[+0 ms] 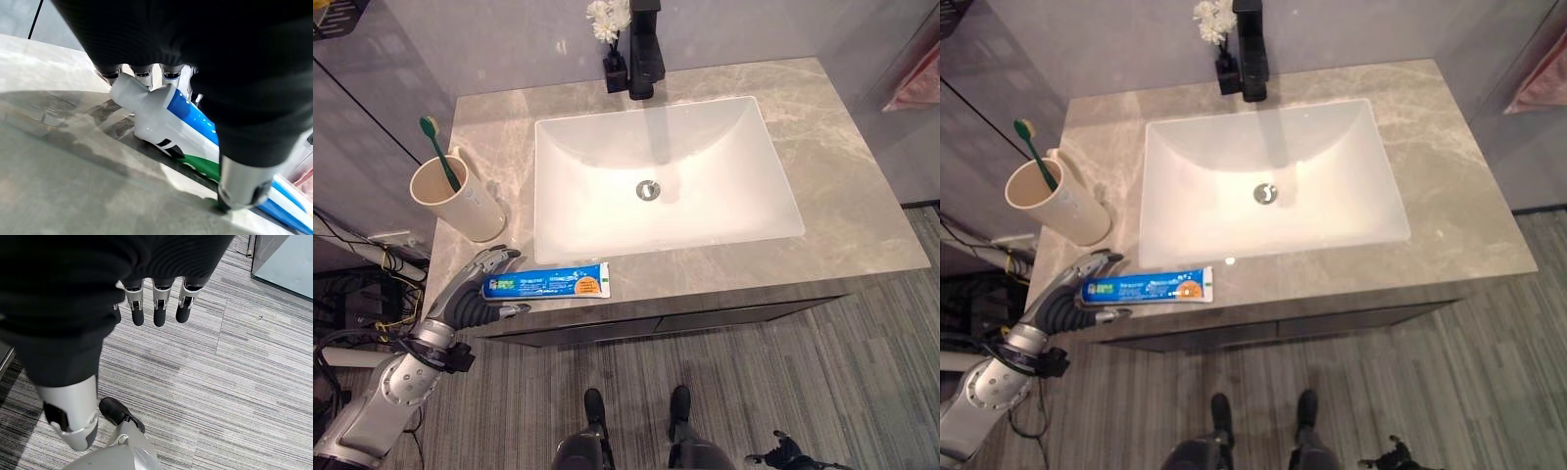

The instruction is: Put brush and paste in cup on sink, flatten towel.

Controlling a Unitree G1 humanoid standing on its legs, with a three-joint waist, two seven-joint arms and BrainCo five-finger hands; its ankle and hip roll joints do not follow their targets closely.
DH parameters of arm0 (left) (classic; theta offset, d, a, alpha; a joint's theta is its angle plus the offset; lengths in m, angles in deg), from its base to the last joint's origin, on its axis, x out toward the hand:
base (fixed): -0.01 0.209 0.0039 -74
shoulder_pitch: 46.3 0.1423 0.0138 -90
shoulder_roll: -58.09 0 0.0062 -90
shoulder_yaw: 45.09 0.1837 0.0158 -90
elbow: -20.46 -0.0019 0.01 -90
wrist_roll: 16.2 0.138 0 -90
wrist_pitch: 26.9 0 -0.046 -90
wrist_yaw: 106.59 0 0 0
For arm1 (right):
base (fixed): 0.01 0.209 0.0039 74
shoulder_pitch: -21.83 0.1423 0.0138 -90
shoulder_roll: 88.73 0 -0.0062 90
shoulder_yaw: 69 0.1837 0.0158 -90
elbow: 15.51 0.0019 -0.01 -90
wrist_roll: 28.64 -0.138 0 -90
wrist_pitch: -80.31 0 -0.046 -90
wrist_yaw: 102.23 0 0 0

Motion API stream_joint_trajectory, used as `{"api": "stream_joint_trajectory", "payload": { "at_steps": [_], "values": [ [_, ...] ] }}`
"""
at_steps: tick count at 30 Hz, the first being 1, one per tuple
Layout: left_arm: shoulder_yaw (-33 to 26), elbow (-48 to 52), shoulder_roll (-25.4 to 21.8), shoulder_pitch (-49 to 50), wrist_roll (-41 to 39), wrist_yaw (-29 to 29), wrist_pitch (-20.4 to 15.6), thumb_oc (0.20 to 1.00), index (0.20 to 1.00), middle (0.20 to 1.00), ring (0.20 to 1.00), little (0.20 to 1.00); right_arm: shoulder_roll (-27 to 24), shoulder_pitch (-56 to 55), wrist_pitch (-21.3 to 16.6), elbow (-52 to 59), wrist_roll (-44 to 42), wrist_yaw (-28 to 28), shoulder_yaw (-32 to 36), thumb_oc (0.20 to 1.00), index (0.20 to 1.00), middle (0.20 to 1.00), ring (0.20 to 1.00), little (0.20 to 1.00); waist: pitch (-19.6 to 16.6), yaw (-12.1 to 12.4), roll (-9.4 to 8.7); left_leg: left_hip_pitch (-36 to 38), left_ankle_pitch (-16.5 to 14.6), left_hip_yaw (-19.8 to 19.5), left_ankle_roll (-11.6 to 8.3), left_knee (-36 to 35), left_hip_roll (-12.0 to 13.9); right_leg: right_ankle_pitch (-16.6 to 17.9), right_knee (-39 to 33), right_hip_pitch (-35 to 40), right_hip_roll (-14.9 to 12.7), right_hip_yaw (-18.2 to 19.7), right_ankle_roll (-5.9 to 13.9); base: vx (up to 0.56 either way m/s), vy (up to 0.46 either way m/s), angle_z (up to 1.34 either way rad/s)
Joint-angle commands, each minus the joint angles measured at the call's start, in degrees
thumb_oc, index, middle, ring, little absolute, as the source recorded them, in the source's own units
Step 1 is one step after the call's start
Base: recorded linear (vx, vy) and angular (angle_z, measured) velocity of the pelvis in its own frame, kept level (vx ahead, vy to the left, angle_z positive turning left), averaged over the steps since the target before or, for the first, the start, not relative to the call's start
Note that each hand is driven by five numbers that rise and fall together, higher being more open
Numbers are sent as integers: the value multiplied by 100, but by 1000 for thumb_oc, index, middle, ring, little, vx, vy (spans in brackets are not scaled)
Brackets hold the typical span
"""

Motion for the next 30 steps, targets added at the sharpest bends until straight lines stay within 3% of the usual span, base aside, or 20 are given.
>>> {"api": "stream_joint_trajectory", "payload": {
  "at_steps": [1,9,16,21,22,23,25,30],
  "values": [
    [757,-590,195,254,334,-413,367,711,711,711,711,711,37,226,46,-43,-129,-162,-238,1000,1000,1000,1000,1000,145,-80,-188,140,118,-110,-377,33,348,262,50,-27,-241,-209,358,0,0,0],
    [830,-649,181,203,461,-402,381,630,630,630,630,630,33,266,48,-43,-125,-178,-264,1000,1000,1000,1000,1000,150,-74,-204,87,161,-130,-371,33,345,290,50,-69,-236,-219,348,0,0,0],
    [864,-631,148,182,576,-438,387,705,705,705,705,705,46,252,38,-30,-135,-190,-263,1000,1000,1000,1000,1000,157,-77,-226,46,168,-141,-370,33,351,300,50,-105,-233,-221,348,0,0,0],
    [922,-642,94,144,708,-459,373,671,671,671,671,671,48,247,40,-44,-135,-202,-261,1000,1000,1000,1000,1000,160,-75,-228,54,141,-137,-380,33,360,277,50,-97,-226,-224,358,0,0,0],
    [947,-641,68,127,781,-462,367,630,630,630,630,630,47,251,38,-47,-127,-206,-268,1000,1000,1000,1000,1000,170,-76,-225,60,137,-138,-378,33,360,278,50,-96,-223,-216,358,0,0,0],
    [962,-649,39,117,845,-458,352,435,435,435,435,435,46,259,44,-58,-123,-205,-273,1000,1000,1000,1000,1000,166,-80,-239,41,163,-128,-372,33,354,304,50,-122,-228,-203,348,0,0,0],
    [1011,-643,-56,91,1042,-433,312,200,200,200,200,200,44,262,40,-55,-112,-211,-281,1000,1000,1000,1000,1000,162,-89,-240,81,138,-100,-370,33,357,300,50,-104,-227,-200,350,17,3,-1],
    [1161,-635,-292,4,1473,-430,207,200,200,200,200,200,42,262,28,-72,-71,-218,-311,1000,1000,1000,1000,1000,118,-105,-232,240,50,-30,-376,33,364,242,50,-7,-214,-143,362,20,11,-2]
  ]
}}
